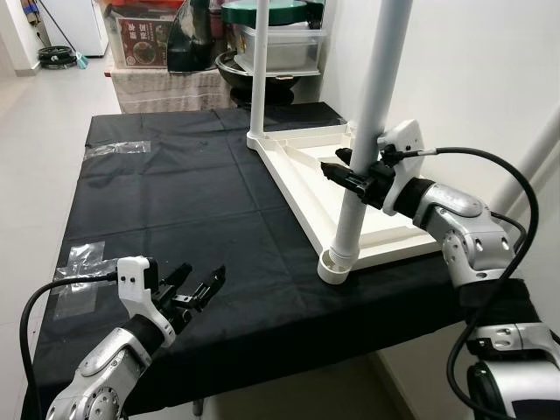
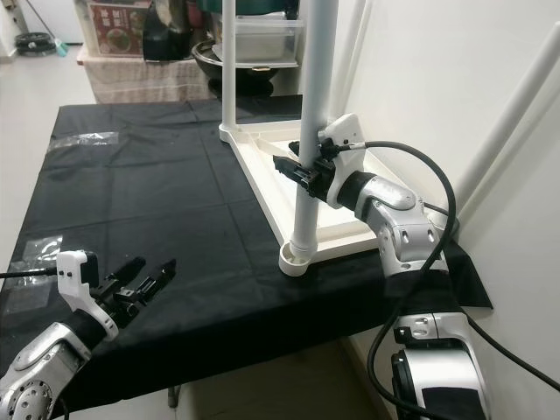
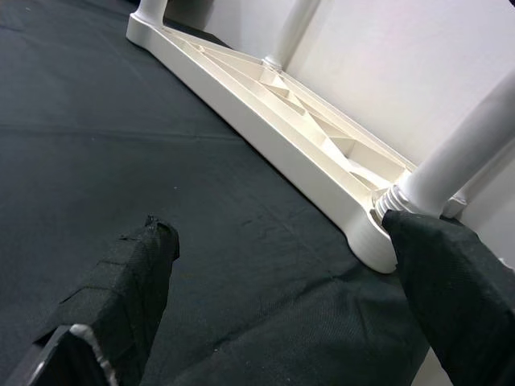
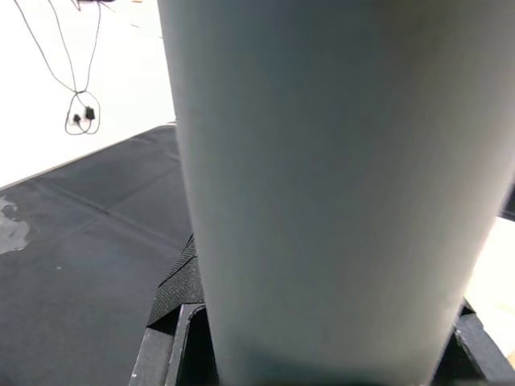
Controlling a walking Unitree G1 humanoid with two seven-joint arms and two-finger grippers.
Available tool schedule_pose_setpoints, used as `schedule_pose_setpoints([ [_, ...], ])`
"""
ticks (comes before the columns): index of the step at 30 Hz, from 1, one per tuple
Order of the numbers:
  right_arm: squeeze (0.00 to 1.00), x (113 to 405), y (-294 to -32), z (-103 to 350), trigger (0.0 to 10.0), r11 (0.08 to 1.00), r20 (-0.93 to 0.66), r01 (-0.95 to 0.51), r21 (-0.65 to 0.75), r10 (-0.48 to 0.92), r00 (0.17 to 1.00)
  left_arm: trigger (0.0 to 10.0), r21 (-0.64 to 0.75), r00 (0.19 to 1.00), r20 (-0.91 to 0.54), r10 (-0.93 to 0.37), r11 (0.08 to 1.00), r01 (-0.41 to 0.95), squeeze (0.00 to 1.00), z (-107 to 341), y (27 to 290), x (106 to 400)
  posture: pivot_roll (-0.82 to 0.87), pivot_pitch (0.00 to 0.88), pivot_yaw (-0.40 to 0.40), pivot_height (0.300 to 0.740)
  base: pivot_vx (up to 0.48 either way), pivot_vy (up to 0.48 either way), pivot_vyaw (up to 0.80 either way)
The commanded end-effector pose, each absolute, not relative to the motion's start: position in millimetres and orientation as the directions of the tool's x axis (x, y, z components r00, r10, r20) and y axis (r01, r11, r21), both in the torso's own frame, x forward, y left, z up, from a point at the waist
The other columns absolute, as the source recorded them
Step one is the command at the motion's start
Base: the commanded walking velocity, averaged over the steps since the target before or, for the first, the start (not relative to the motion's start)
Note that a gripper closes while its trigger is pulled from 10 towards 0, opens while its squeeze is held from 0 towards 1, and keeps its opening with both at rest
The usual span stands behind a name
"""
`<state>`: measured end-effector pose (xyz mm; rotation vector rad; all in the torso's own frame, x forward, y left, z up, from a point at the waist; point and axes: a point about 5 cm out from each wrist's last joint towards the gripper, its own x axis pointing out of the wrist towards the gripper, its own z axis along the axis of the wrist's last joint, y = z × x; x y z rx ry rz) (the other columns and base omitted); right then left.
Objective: Building children table
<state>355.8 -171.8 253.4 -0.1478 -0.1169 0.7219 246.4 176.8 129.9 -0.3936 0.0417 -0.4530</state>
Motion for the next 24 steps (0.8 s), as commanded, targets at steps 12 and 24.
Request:
schedule_pose_setpoints([
  [12,0.0,346,-161,242,0.0,0.727,0.033,-0.668,-0.159,0.68,0.732,10.0,-0.383,0.895,0.037,-0.444,0.821,0.423,0.0,128,177,247,0.0,0.0,-0.089,0.74,0.0,0.0,0.0],
  [24,0.0,347,-157,238,0.0,0.718,0.016,-0.675,-0.168,0.687,0.727,10.0,-0.387,0.897,0.037,-0.44,0.821,0.419,0.0,127,175,246,0.01,0.0,-0.103,0.74,0.0,0.0,0.0],
])
